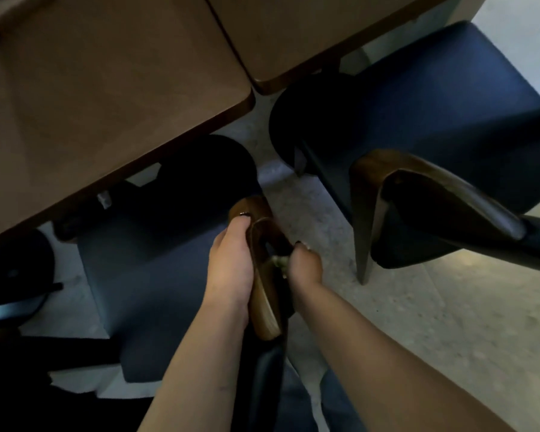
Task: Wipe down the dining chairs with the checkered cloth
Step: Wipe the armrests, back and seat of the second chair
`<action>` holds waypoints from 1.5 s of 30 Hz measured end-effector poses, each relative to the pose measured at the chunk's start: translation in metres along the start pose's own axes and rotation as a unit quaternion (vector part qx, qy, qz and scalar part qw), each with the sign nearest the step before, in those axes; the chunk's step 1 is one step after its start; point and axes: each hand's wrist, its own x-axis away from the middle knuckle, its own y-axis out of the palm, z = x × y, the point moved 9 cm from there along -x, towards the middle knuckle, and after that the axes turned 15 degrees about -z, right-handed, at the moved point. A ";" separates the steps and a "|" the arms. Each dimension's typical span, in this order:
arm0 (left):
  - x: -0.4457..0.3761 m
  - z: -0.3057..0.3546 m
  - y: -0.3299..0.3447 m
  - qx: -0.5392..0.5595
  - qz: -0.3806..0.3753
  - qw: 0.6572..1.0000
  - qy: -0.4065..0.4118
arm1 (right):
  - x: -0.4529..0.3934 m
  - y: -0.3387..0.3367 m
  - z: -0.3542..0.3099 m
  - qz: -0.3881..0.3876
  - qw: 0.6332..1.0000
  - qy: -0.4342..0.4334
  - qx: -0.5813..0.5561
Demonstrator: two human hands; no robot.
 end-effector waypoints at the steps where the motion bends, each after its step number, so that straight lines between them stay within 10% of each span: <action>1: 0.000 0.000 0.000 0.001 0.000 1.000 0.001 | 0.008 -0.002 -0.004 0.011 0.999 -0.024 0.023; 10: 0.002 0.001 0.006 0.019 -0.020 1.000 0.006 | 0.115 0.019 -0.040 -0.167 0.934 -0.304 0.090; 19: 0.015 -0.005 0.004 -0.055 -0.046 0.996 0.052 | 0.077 -0.007 -0.030 -0.182 0.941 -0.210 -0.193; 25: 0.065 -0.016 -0.007 -0.241 -0.093 0.955 0.144 | 0.113 -0.046 -0.045 0.021 0.929 -0.355 -0.103; 34: 0.143 -0.076 -0.078 -0.450 -0.148 0.860 0.190 | 0.197 0.035 -0.045 -0.186 0.862 -0.440 0.170; 38: 0.171 -0.090 -0.114 -0.538 -0.120 0.809 0.205 | 0.227 0.039 -0.028 -0.074 0.746 -0.476 0.460; 45: 0.207 -0.093 -0.155 -0.616 -0.013 0.735 0.283 | 0.273 0.066 0.002 0.015 0.579 -0.563 0.589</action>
